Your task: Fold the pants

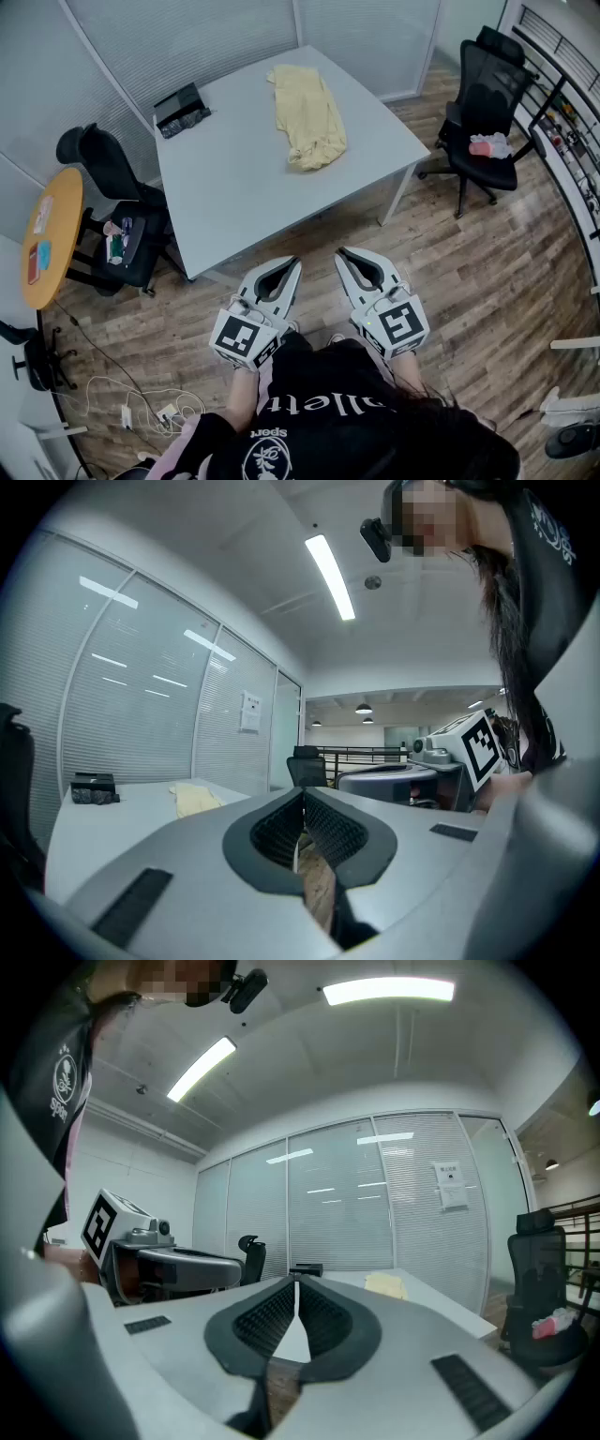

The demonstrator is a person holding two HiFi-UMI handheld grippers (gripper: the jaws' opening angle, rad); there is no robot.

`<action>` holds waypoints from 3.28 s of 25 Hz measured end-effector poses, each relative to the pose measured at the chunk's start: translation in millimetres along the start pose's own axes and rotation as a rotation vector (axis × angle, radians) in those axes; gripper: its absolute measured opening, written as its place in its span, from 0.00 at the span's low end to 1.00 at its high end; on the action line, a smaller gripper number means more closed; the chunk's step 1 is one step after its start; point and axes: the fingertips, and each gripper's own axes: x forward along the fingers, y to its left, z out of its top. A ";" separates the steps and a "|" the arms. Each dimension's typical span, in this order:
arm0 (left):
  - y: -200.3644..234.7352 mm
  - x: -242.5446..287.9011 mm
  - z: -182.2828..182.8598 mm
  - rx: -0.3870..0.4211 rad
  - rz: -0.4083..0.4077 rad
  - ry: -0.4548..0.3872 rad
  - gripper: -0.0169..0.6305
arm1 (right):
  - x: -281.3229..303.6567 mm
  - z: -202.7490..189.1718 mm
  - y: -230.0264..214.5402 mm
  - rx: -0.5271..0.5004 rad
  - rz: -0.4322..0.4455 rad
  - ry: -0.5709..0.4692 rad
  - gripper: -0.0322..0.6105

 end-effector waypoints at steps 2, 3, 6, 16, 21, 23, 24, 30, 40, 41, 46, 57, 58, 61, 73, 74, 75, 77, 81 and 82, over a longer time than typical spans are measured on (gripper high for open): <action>-1.6 0.2 -0.7 0.003 0.005 0.005 0.06 | -2.1 -1.2 0.3 -0.001 0.001 0.001 0.10; -2.7 0.3 -1.2 0.003 0.006 0.007 0.07 | -3.3 -2.2 0.1 -0.002 0.001 0.004 0.10; -6.9 1.5 -2.9 0.004 0.010 0.013 0.06 | -7.3 -4.8 -1.8 -0.002 0.000 0.010 0.10; -23.1 0.5 -12.3 -0.002 0.017 0.049 0.07 | -19.1 -11.9 -2.7 0.015 0.024 -0.005 0.10; -20.8 -5.7 -18.5 -0.006 0.026 0.070 0.07 | -13.8 -19.2 3.4 0.033 0.043 0.002 0.10; -17.6 -7.3 -21.4 -0.012 0.029 0.074 0.07 | -9.1 -21.1 5.8 0.038 0.051 0.006 0.10; -15.0 -7.4 -22.8 -0.013 0.030 0.077 0.07 | -6.0 -22.0 6.8 0.041 0.054 0.008 0.10; 8.3 7.8 -29.8 -0.022 0.018 0.084 0.07 | 19.9 -30.8 -1.2 0.044 0.053 0.044 0.10; 90.5 68.4 -26.0 -0.032 -0.021 0.082 0.07 | 103.1 -36.8 -59.4 0.034 0.000 0.116 0.10; 102.5 73.8 -23.8 -0.033 -0.023 0.077 0.07 | 114.4 -35.5 -64.9 0.031 -0.005 0.122 0.10; 157.1 102.5 -17.3 -0.052 -0.030 0.062 0.07 | 162.6 -24.9 -90.1 0.018 -0.023 0.141 0.10; 228.7 155.5 -22.3 -0.055 -0.084 0.092 0.07 | 240.3 -26.6 -139.0 0.013 -0.081 0.208 0.10; 233.1 158.6 -23.1 -0.057 -0.087 0.094 0.07 | 244.9 -27.7 -143.9 0.008 -0.089 0.213 0.10; 242.4 166.1 -27.9 -0.061 -0.091 0.114 0.07 | 254.7 -33.8 -158.0 0.001 -0.105 0.241 0.10; 265.9 208.6 -76.5 -0.098 0.011 0.259 0.07 | 285.0 -72.4 -220.4 0.041 -0.011 0.321 0.10; 268.5 214.0 -82.4 -0.093 0.034 0.282 0.07 | 289.1 -74.9 -226.0 0.036 0.014 0.329 0.10; 271.0 219.4 -88.9 -0.089 0.058 0.308 0.07 | 292.9 -77.2 -231.6 0.031 0.041 0.335 0.10; 275.8 230.2 -102.0 -0.087 0.102 0.355 0.07 | 299.9 -82.9 -243.7 0.025 0.091 0.345 0.10; 281.9 250.7 -122.4 -0.107 0.158 0.405 0.07 | 312.1 -101.6 -263.2 0.025 0.198 0.377 0.10; 283.3 256.0 -126.6 -0.106 0.168 0.417 0.07 | 314.8 -106.9 -267.0 0.020 0.225 0.387 0.10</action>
